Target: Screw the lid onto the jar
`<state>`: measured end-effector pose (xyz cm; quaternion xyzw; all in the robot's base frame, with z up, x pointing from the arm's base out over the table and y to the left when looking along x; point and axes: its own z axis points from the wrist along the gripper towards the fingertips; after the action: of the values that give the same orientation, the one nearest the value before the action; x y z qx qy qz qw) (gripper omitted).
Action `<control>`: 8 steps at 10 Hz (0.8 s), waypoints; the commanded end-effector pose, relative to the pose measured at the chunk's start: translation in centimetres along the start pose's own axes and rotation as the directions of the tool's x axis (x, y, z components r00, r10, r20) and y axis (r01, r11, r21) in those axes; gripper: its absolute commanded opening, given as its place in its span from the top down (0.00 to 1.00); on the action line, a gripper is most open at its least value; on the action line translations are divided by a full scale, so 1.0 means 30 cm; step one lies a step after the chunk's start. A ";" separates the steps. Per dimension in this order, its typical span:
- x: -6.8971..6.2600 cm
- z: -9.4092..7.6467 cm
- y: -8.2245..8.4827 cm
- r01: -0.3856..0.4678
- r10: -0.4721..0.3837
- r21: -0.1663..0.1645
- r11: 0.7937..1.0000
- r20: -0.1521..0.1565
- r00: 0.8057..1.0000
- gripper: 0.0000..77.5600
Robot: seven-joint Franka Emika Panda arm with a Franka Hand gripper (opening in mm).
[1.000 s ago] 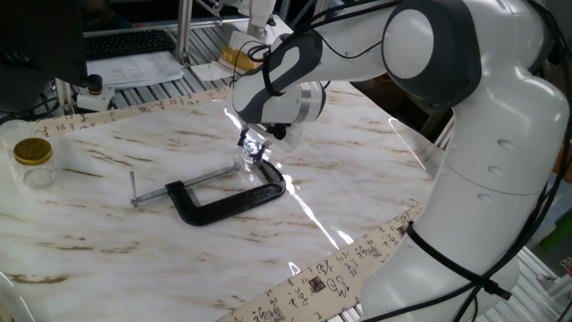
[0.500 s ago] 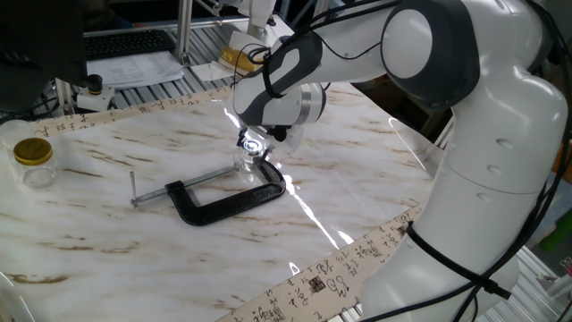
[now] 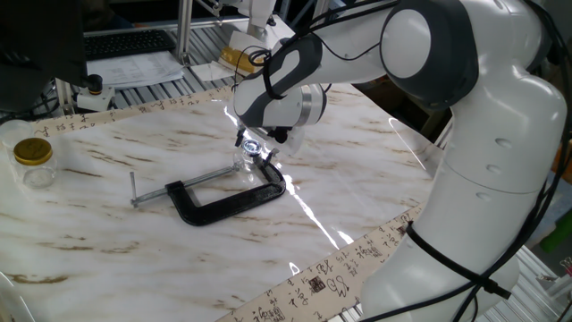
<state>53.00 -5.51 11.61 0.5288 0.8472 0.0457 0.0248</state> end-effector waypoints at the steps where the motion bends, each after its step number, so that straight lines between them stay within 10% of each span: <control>1: 0.017 -0.036 0.008 -0.001 0.001 0.003 1.000 -0.003 1.000 0.00; 6: 0.018 -0.037 0.008 0.091 -0.091 0.007 0.996 0.010 0.996 0.00; 8: 0.019 -0.037 0.006 0.358 -0.360 0.044 0.933 0.040 0.932 0.00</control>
<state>52.78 -4.96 12.61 0.4774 0.8775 0.0364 0.0288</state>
